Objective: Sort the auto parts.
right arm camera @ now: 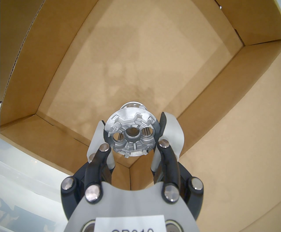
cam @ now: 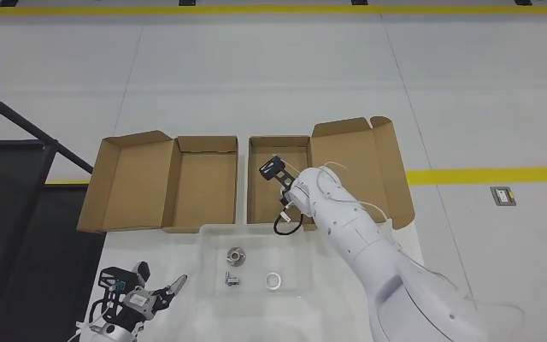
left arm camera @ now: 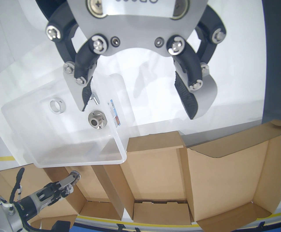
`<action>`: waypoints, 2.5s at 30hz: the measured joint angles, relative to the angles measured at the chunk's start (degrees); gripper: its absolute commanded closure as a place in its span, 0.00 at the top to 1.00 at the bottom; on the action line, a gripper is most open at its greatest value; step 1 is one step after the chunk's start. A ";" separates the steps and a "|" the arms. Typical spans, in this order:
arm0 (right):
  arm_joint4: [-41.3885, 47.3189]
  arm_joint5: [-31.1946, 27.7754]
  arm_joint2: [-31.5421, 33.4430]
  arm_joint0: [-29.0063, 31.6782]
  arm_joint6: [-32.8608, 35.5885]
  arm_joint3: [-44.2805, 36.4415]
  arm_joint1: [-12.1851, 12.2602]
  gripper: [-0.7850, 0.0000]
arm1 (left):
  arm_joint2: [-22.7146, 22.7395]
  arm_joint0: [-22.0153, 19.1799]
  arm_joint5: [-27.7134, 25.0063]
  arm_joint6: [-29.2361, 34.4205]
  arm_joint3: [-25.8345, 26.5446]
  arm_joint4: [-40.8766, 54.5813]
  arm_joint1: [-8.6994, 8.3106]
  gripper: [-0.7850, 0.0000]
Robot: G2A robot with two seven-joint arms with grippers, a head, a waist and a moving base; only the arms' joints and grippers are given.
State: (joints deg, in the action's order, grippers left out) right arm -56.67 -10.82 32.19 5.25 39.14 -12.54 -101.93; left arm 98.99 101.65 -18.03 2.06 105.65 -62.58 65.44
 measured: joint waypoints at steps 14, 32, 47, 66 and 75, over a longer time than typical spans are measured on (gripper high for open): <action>-0.22 -1.82 0.69 -0.67 -1.83 2.71 -0.81 1.00 | 0.00 0.00 0.00 0.00 0.00 0.00 0.00 1.00; -2.08 -11.70 1.85 -2.02 -14.46 -1.52 0.43 1.00 | 0.00 0.00 0.00 0.00 0.00 0.00 0.00 1.00; -14.93 -30.62 1.12 4.39 -17.81 -23.12 6.50 1.00 | 0.00 0.00 0.00 0.00 0.00 0.00 0.00 1.00; -25.95 -45.70 19.27 35.45 0.00 -75.31 21.25 1.00 | -0.40 -0.47 2.45 -1.54 -0.49 2.18 0.40 1.00; -25.88 -45.08 19.28 35.35 -0.62 -75.14 21.21 1.00 | -0.41 -0.48 2.44 -1.50 -0.47 2.17 0.39 1.00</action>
State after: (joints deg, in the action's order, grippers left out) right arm -82.55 -55.90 51.47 40.60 38.52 -87.68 -80.72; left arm 98.58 101.17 -15.59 0.56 105.18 -60.41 65.84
